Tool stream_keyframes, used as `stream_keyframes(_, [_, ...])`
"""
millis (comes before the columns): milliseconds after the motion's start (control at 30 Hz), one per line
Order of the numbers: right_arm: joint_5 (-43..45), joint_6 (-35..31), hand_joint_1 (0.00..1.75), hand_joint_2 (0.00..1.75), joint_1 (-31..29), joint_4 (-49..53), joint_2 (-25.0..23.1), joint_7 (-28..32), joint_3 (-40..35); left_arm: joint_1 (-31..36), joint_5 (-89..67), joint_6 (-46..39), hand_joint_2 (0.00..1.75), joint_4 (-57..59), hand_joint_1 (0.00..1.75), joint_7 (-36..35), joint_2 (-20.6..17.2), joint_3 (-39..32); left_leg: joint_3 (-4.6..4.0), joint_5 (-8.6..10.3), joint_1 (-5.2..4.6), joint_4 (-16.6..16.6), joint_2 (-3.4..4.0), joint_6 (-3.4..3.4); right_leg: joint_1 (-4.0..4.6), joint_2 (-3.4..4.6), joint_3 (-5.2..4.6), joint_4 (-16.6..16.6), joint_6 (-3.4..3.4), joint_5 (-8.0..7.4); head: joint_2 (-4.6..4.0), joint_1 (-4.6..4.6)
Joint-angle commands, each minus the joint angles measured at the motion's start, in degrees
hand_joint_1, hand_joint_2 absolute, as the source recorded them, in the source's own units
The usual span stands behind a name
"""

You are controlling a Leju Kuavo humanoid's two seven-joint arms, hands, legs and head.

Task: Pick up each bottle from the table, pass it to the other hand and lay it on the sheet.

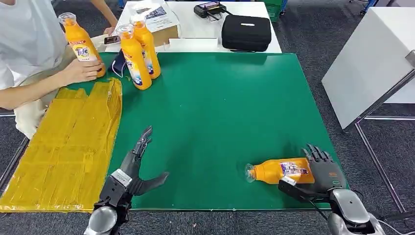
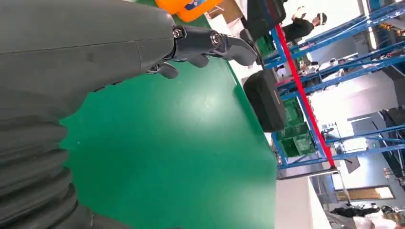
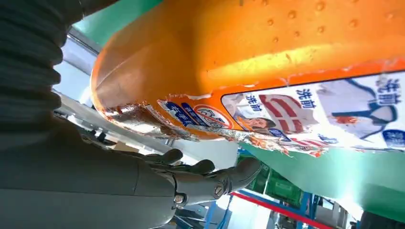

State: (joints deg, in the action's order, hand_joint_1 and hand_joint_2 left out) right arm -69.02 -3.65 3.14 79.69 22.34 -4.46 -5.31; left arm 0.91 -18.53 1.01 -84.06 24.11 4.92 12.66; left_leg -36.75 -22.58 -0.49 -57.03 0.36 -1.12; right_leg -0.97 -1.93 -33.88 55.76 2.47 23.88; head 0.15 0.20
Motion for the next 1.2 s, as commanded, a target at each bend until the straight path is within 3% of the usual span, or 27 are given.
stream_keyframes(33, [0.61, 2.12, 0.12, 1.75, 1.06, -2.04, 0.77, -0.63, 0.75, 0.97, 0.24, 0.34, 1.75, 1.43, 0.00, -0.39, -0.10, 0.63, 0.14, -0.05, 0.05, 0.03, -0.08, 0.06, 0.04, 0.02, 0.18, -0.07, -0.06, 0.05, 0.00, 0.00])
stream_keyframes(67, [0.67, 2.19, 1.34, 1.75, 1.04, -2.35, 0.79, -0.61, 0.89, 0.99, 0.31, 0.36, 1.75, 1.49, 0.00, -0.42, -0.10, 0.62, 0.30, -0.12, 0.08, 0.01, -0.13, 0.09, 0.06, 0.03, 0.38, -0.09, -0.10, 0.13, 0.00, 0.00])
stream_keyframes(100, [0.80, 2.33, 0.99, 1.75, 1.01, -2.58, 0.81, -0.51, 0.95, 1.06, 0.41, 0.41, 1.75, 1.57, 0.00, -0.46, -0.10, 0.58, 0.19, -0.07, 0.07, 0.02, -0.10, 0.07, 0.05, 0.01, 0.26, -0.08, -0.07, 0.07, 0.00, 0.00])
stream_keyframes(133, [0.95, 2.55, 1.40, 1.75, 1.02, -2.85, 0.96, -0.34, 0.90, 1.19, 0.52, 0.46, 1.75, 1.77, 0.00, -0.51, -0.11, 0.59, 0.31, -0.13, 0.10, 0.00, -0.11, 0.10, 0.08, 0.06, 0.40, -0.10, -0.10, 0.12, 0.00, -0.02])
stream_keyframes(167, [0.97, 2.91, 1.52, 1.75, 1.06, -3.10, 1.38, -0.15, 0.59, 1.30, 0.69, 0.53, 1.75, 1.98, 0.00, -0.56, -0.11, 0.55, 0.26, -0.11, 0.10, 0.01, -0.08, 0.09, 0.07, 0.07, 0.34, -0.10, -0.09, 0.09, 0.00, 0.02])
stream_keyframes(300, [1.39, 3.16, 1.61, 1.75, 0.85, -3.43, 1.57, 0.26, 0.36, 1.55, 0.88, 0.59, 1.75, 2.33, 0.00, -0.58, -0.14, 0.48, 0.21, -0.08, 0.06, 0.03, -0.07, 0.08, 0.05, 0.06, 0.27, -0.10, -0.09, 0.07, 0.00, 0.02])
stream_keyframes(333, [2.32, 2.92, 1.75, 1.75, 0.66, -3.43, 1.26, 1.95, 0.06, 1.72, 1.04, 0.64, 1.75, 2.57, 0.00, -0.65, -0.08, 0.42, 0.34, -0.15, 0.11, 0.00, -0.12, 0.12, 0.09, 0.06, 0.44, -0.11, -0.13, 0.14, 0.00, 0.00])
stream_keyframes(900, [2.34, 0.74, 1.75, 1.75, -1.35, -6.10, -1.19, 2.72, -1.91, 2.65, 1.25, 0.78, 1.75, 3.51, 0.00, -0.78, -0.01, 0.70, 0.36, -0.13, 0.13, 0.04, -0.02, 0.12, 0.11, 0.14, 0.44, -0.16, -0.13, 0.09, 0.00, 0.00])
stream_keyframes(1000, [3.74, -3.51, 1.75, 1.75, -2.23, -5.48, -4.35, 4.05, -1.53, 2.68, 1.23, 0.90, 1.75, 3.46, 0.00, -0.95, 0.10, 1.10, 0.31, -0.09, 0.10, 0.08, 0.05, 0.10, 0.09, 0.18, 0.35, -0.15, -0.11, 0.04, 0.00, 0.00])
stream_keyframes(1133, [17.12, -13.53, 1.75, 1.75, -3.65, -0.23, -14.51, 14.05, 2.96, 3.88, 1.22, 1.32, 1.75, 4.32, 0.00, -1.07, -0.45, 3.34, 0.25, -0.08, 0.11, 0.06, 0.18, 0.13, 0.11, 0.30, 0.22, -0.12, -0.12, -0.01, 0.00, 0.00])
stream_keyframes(1200, [20.94, -15.53, 1.75, 1.75, -3.72, 1.97, -16.74, 16.02, 3.65, 4.52, 1.22, 1.34, 1.75, 5.14, 0.00, -1.02, -0.41, 4.09, 0.31, -0.12, 0.12, 0.04, 0.19, 0.19, 0.11, 0.35, 0.25, -0.06, -0.18, 0.05, 0.00, -0.04])
